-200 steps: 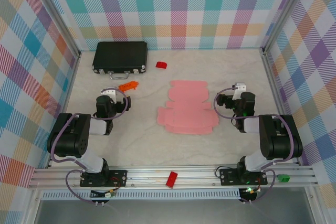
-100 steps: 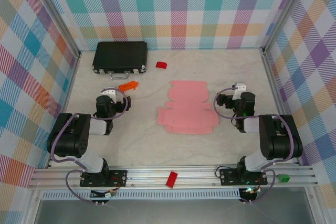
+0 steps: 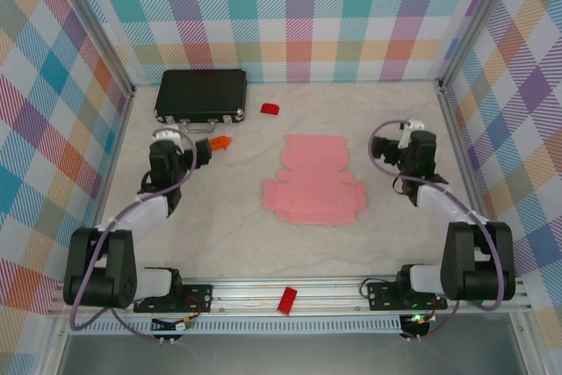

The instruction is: Fold the paper box

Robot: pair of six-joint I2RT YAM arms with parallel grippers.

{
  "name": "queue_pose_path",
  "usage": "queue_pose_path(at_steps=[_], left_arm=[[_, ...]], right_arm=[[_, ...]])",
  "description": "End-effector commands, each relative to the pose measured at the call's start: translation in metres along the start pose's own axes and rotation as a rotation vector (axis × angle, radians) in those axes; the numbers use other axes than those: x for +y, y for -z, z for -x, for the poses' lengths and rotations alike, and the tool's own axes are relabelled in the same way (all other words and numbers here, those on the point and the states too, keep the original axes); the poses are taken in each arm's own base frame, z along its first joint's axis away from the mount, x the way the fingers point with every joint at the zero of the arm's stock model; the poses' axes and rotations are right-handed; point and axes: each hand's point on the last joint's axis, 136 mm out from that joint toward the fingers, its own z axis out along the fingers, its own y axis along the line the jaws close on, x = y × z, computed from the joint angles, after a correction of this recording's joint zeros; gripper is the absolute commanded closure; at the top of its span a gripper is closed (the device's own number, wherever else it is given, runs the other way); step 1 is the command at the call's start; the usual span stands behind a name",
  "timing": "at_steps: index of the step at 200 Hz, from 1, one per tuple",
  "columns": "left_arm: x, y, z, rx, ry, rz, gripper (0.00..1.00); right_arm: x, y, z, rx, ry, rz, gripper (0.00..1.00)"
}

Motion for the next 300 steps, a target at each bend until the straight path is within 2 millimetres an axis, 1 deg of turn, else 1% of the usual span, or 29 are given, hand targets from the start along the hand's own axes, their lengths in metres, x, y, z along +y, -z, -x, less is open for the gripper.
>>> queue_pose_path(at_steps=[1, 13, 23, 32, 47, 59, 73, 84, 100, 107, 113, 120, 132, 147, 178, 190, 204, 229, 243, 251, 266, 276, 300], left_arm=[[-0.04, 0.018, -0.04, 0.251, 0.076, -0.09, 0.0], [-0.066, 0.023, -0.045, 0.283, 0.066, -0.148, 0.02], [-0.093, 0.025, -0.051, 0.311, 0.041, -0.204, 0.04], [-0.116, 0.027, -0.055, 0.337, 0.014, -0.252, 0.08], [-0.151, 0.024, -0.069, 0.409, -0.032, -0.324, 0.18], [-0.176, 0.02, -0.08, 0.471, -0.043, -0.391, 0.3], [-0.197, 0.012, -0.092, 0.539, -0.019, -0.433, 0.47], [-0.214, 0.008, -0.104, 0.588, -0.017, -0.486, 0.56], [-0.233, 0.003, -0.121, 0.64, -0.035, -0.526, 0.69], [-0.238, 0.0, -0.128, 0.665, -0.037, -0.536, 0.75], [-0.241, -0.002, -0.135, 0.684, -0.036, -0.542, 0.79], [-0.243, -0.005, -0.142, 0.705, -0.027, -0.54, 0.88], [-0.243, -0.008, -0.156, 0.744, -0.018, -0.542, 1.0], [-0.239, -0.007, -0.174, 0.781, -0.029, -0.524, 1.0], [-0.22, 0.004, -0.211, 0.85, -0.038, -0.47, 1.0], [-0.21, 0.01, -0.223, 0.877, -0.033, -0.442, 1.0], [-0.203, 0.018, -0.232, 0.896, -0.03, -0.423, 1.0], [-0.198, 0.034, -0.246, 0.929, -0.042, -0.408, 1.0], [-0.197, 0.043, -0.254, 0.95, -0.044, -0.392, 1.0], [-0.198, 0.049, -0.258, 0.962, -0.039, -0.391, 1.0], [-0.207, 0.06, -0.266, 0.977, -0.023, -0.412, 1.0], [-0.217, 0.068, -0.272, 0.989, -0.01, -0.435, 1.0], [-0.245, 0.086, -0.291, 1.034, -0.02, -0.489, 1.0]], right_arm=[[0.015, 0.025, -0.037, 0.235, -0.129, 0.067, 0.01], [0.036, 0.035, -0.038, 0.267, -0.164, 0.176, 0.01], [0.054, 0.043, -0.04, 0.292, -0.185, 0.271, 0.0], [0.07, 0.05, -0.044, 0.318, -0.186, 0.337, 0.03], [0.095, 0.057, -0.058, 0.378, -0.168, 0.416, 0.07], [0.11, 0.061, -0.073, 0.435, -0.147, 0.453, 0.1], [0.124, 0.064, -0.091, 0.496, -0.119, 0.472, 0.17], [0.134, 0.066, -0.104, 0.541, -0.097, 0.484, 0.23], [0.142, 0.066, -0.125, 0.597, -0.077, 0.474, 0.36], [0.144, 0.065, -0.133, 0.619, -0.076, 0.474, 0.43], [0.147, 0.065, -0.139, 0.631, -0.08, 0.479, 0.5], [0.148, 0.063, -0.146, 0.646, -0.09, 0.479, 0.56], [0.148, 0.059, -0.156, 0.67, -0.11, 0.473, 0.64], [0.147, 0.052, -0.167, 0.696, -0.131, 0.452, 0.71], [0.137, 0.036, -0.185, 0.746, -0.14, 0.369, 0.78], [0.132, 0.03, -0.19, 0.761, -0.141, 0.326, 0.79], [0.124, 0.024, -0.195, 0.771, -0.138, 0.273, 0.8], [0.114, 0.015, -0.198, 0.783, -0.13, 0.194, 0.8], [0.11, 0.008, -0.195, 0.775, -0.122, 0.155, 0.8], [0.107, 0.004, -0.193, 0.769, -0.113, 0.131, 0.79], [0.101, -0.004, -0.19, 0.763, -0.095, 0.084, 0.78], [0.101, -0.011, -0.187, 0.759, -0.08, 0.072, 0.78], [0.11, -0.03, -0.178, 0.756, -0.048, 0.087, 0.77]])
